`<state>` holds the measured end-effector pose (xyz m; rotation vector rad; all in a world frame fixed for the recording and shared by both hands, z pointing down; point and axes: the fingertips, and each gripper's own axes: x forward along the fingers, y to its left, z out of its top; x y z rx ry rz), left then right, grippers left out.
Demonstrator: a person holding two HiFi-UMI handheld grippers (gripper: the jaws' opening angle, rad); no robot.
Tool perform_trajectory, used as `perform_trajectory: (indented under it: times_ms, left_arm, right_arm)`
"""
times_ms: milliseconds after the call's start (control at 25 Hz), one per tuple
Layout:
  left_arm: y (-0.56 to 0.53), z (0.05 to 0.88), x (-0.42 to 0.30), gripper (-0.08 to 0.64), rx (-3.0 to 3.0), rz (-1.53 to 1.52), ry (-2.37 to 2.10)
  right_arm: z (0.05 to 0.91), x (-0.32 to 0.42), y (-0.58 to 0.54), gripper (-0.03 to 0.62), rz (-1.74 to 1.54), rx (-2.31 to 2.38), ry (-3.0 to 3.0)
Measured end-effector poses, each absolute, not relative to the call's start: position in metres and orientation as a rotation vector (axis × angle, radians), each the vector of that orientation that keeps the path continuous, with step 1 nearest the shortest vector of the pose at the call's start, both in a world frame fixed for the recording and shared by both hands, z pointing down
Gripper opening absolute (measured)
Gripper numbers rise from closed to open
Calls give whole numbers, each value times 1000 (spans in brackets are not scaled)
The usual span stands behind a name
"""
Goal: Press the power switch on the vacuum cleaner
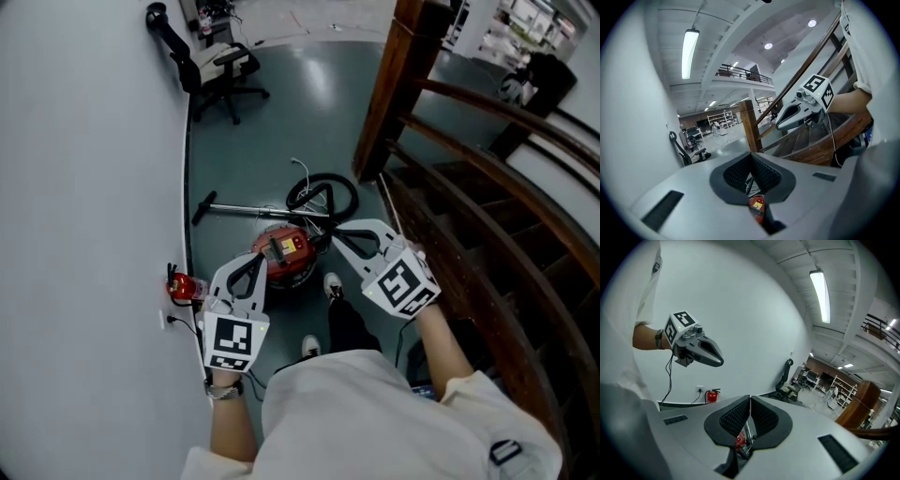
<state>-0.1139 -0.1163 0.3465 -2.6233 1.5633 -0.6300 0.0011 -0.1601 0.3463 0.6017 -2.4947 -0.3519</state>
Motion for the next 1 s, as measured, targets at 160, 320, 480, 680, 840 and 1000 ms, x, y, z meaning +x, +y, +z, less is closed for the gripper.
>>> perform_trajectory:
  times_ms: [160, 320, 480, 680, 840, 1000]
  left_arm:
    - [-133, 357, -118, 2, -2637, -628, 1633]
    - [-151, 371, -120, 2, -2637, -660, 1686]
    - [-168, 394, -125, 2, -2641, -699, 1754]
    - [-182, 414, -128, 2, -2655, -740, 1805]
    - [-194, 425, -139, 2, -2653, -764, 1859]
    - [-205, 441, -145, 2, -2668, -798, 1870]
  right_arm:
    - [359, -6, -182, 29, -370, 529, -2489]
    - [380, -8, -211, 29, -387, 478, -2458]
    - [406, -17, -238, 29, -467, 401, -2398]
    - [444, -26, -259, 29, -448, 330, -2373]
    - [472, -37, -278, 29, -404, 290, -2372]
    - [503, -45, -294, 29, -361, 266, -2365]
